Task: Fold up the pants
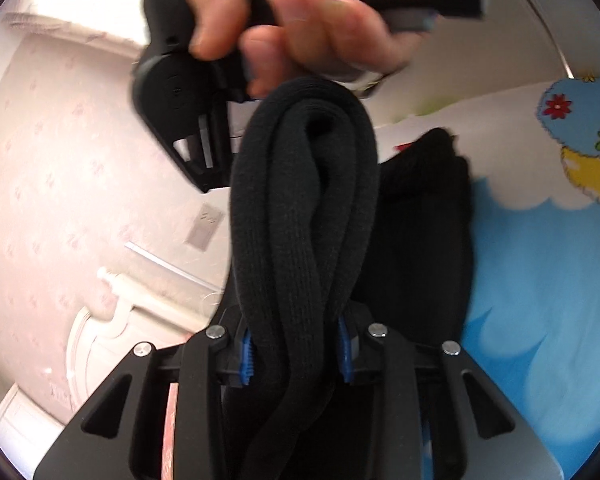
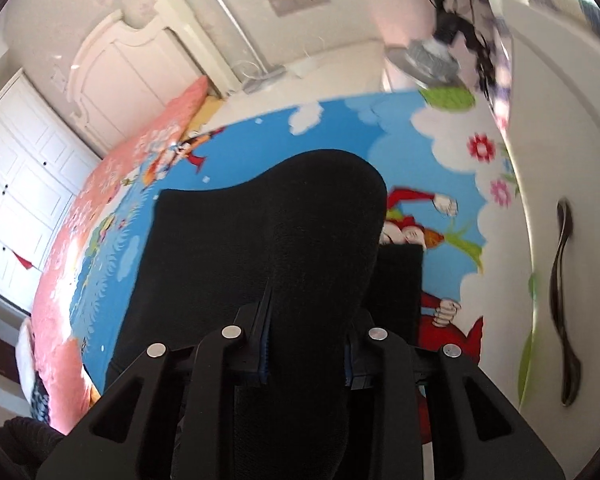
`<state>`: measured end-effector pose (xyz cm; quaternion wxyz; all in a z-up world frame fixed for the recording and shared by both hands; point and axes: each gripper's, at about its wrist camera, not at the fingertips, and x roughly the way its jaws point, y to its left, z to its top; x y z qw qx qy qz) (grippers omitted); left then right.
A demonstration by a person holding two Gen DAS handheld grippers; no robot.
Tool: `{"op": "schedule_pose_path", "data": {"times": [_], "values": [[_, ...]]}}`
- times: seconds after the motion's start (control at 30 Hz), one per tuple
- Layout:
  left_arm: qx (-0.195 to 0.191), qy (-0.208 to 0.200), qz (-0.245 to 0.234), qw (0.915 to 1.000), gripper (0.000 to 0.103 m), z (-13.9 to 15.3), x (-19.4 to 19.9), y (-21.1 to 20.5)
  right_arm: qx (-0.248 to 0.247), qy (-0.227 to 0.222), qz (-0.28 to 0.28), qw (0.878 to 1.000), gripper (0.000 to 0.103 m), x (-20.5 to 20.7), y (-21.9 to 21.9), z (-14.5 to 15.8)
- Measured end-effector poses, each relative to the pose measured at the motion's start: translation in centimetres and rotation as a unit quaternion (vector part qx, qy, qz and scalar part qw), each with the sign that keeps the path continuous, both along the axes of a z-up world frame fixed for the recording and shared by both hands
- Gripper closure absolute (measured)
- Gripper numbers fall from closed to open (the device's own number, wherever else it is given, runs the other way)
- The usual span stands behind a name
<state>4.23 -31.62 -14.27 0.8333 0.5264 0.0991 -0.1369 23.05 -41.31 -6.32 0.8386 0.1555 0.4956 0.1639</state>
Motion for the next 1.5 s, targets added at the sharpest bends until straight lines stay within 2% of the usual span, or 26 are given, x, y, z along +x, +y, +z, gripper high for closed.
{"op": "schedule_pose_path", "data": {"times": [0.07, 0.2, 0.37, 0.43, 0.47, 0.5, 0.57, 0.6, 0.63, 0.67, 0.7, 0.77, 0.87, 0.9, 1.0, 1.03, 1.07, 1.1, 1.13, 1.17, 1.27, 1.37, 1.43, 1.5], "values": [[0.019, 0.006, -0.001, 0.9998, 0.072, -1.5, 0.4, -0.5, -0.004, 0.024, -0.004, 1.000, 0.075, 0.6, -0.3, -2.5], [0.029, 0.011, -0.001, 0.9995, 0.072, -2.0, 0.4, -0.7, 0.010, 0.018, -0.011, 1.000, 0.074, 0.4, -0.7, -2.6], [0.020, -0.008, 0.001, 0.9998, 0.072, -1.3, -0.8, -1.4, -0.038, -0.030, -0.008, 0.999, 0.074, -0.8, 0.6, 0.5], [0.006, -0.003, 0.004, 1.0000, 0.071, -0.9, -0.9, -1.6, -0.083, -0.023, -0.026, 0.996, 0.072, -0.6, 0.6, -0.1], [-0.001, 0.013, -0.001, 0.9999, 0.070, -1.0, -0.8, -1.7, -0.105, -0.014, -0.030, 0.994, 0.069, -0.3, 0.7, -0.9], [0.000, 0.025, -0.007, 0.9997, 0.064, -1.2, -0.7, -1.7, -0.112, -0.007, -0.029, 0.993, 0.068, -0.1, 0.7, -1.7], [0.006, 0.020, -0.017, 0.9996, 0.062, -1.8, -0.9, -1.5, -0.106, -0.013, -0.034, 0.994, 0.068, -0.4, 0.4, -2.1], [-0.003, 0.028, -0.023, 0.9993, 0.057, -1.3, -1.2, -1.4, -0.111, -0.016, -0.035, 0.993, 0.068, -0.5, 0.4, -2.0], [-0.024, 0.044, -0.033, 0.9982, 0.045, -0.4, -1.5, -1.0, -0.129, -0.024, -0.033, 0.991, 0.067, -0.6, 0.7, -1.9], [-0.052, 0.060, -0.045, 0.9959, 0.042, 0.8, -2.0, -0.3, -0.145, -0.030, -0.032, 0.988, 0.060, -0.8, 0.9, -1.9], [-0.080, 0.078, -0.054, 0.9922, 0.036, 2.0, -2.4, 0.5, -0.166, -0.039, -0.034, 0.985, 0.050, -0.9, 1.2, -1.9], [-0.157, 0.112, -0.061, 0.9794, 0.036, 5.0, -3.3, 3.0, -0.200, -0.053, -0.044, 0.977, 0.041, -1.3, 1.5, -1.9], [-0.258, 0.118, -0.037, 0.9583, 0.036, 8.9, -3.8, 7.5, -0.220, -0.070, -0.055, 0.971, 0.037, -1.9, 1.7, -1.7], [-0.289, 0.114, -0.013, 0.9505, 0.040, 9.8, -3.6, 9.4, -0.228, -0.075, -0.060, 0.969, 0.033, -2.0, 1.7, -1.6], [-0.334, 0.112, 0.052, 0.9345, 0.061, 11.1, -1.7, 13.1, -0.241, -0.079, -0.081, 0.964, 0.025, -2.4, 1.5, -0.7], [-0.333, 0.131, 0.075, 0.9307, 0.068, 10.8, -0.4, 14.0, -0.243, -0.083, -0.095, 0.962, 0.025, -2.7, 1.2, 0.2], [-0.321, 0.176, 0.094, 0.9259, 0.073, 9.7, 0.9, 14.5, -0.245, -0.093, -0.109, 0.959, 0.023, -3.2, 1.0, 1.3], [-0.317, 0.224, 0.111, 0.9151, 0.080, 8.3, 2.4, 15.2, -0.244, -0.104, -0.118, 0.957, 0.018, -3.7, 0.9, 2.3], [-0.320, 0.289, 0.134, 0.8922, 0.080, 6.6, 3.7, 15.8, -0.246, -0.127, -0.133, 0.952, 0.015, -4.7, 1.0, 3.9], [-0.320, 0.324, 0.143, 0.8786, 0.080, 5.5, 4.3, 16.5, -0.251, -0.157, -0.144, 0.944, 0.014, -6.0, 1.5, 5.6], [-0.317, 0.323, 0.136, 0.8813, 0.081, 4.9, 3.7, 17.3, -0.253, -0.209, -0.146, 0.933, 0.012, -8.7, 3.7, 8.2], [-0.315, 0.320, 0.130, 0.8841, 0.080, 4.2, 3.3, 18.0, -0.251, -0.205, -0.174, 0.930, 0.012, -10.1, 5.7, 8.0], [-0.327, 0.326, 0.125, 0.8780, 0.077, 4.0, 3.3, 18.1, -0.228, -0.205, -0.171, 0.936, 0.011, -11.0, 6.9, 6.5], [-0.343, 0.336, 0.121, 0.8691, 0.077, 4.2, 4.3, 18.6, -0.234, -0.182, -0.142, 0.944, 0.011, -10.8, 8.4, 4.2]]}}
